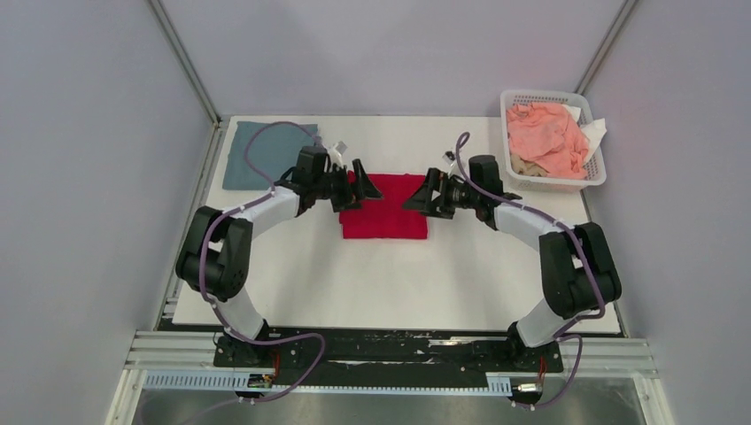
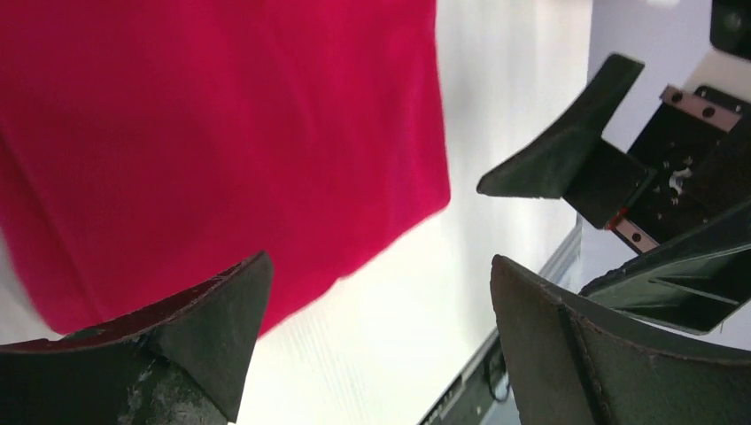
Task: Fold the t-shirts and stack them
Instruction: Put the neatly folded tshirt into the corner of the board with the left arm
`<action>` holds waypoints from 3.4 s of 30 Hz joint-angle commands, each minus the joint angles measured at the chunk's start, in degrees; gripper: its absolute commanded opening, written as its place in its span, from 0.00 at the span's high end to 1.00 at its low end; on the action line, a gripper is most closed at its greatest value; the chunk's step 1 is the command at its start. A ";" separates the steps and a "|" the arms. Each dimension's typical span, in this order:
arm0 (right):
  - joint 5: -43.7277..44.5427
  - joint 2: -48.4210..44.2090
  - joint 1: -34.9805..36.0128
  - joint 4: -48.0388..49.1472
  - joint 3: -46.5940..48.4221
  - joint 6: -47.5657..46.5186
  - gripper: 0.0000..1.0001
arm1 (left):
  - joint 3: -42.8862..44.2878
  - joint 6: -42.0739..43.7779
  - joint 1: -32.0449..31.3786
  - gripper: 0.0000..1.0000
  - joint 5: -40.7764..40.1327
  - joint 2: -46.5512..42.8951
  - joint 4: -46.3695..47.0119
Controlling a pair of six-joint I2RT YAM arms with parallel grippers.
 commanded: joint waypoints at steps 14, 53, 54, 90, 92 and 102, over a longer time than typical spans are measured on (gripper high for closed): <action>13.61 1.80 0.85 -1.42 -8.81 -0.13 0.00 | -13.17 0.33 -1.23 0.00 -4.94 -1.66 1.24; 41.97 -24.81 0.28 -14.50 -15.05 -3.55 0.00 | 21.52 9.32 -5.12 1.00 -29.98 21.94 -22.42; 42.08 -24.94 0.33 -14.50 -15.06 -3.72 0.00 | 22.08 10.26 -5.12 1.00 -31.60 21.76 -22.77; 55.55 -20.66 0.33 -14.08 -14.25 -8.68 0.00 | 52.67 58.56 11.48 1.00 -42.19 15.01 -23.37; 55.58 -20.75 0.30 -14.13 -14.33 -8.74 0.00 | 53.30 58.23 11.47 1.00 -41.63 13.86 -24.28; 55.35 -19.69 0.34 -14.06 -14.20 -8.39 0.00 | 54.00 54.30 11.76 1.00 -39.53 8.82 -29.31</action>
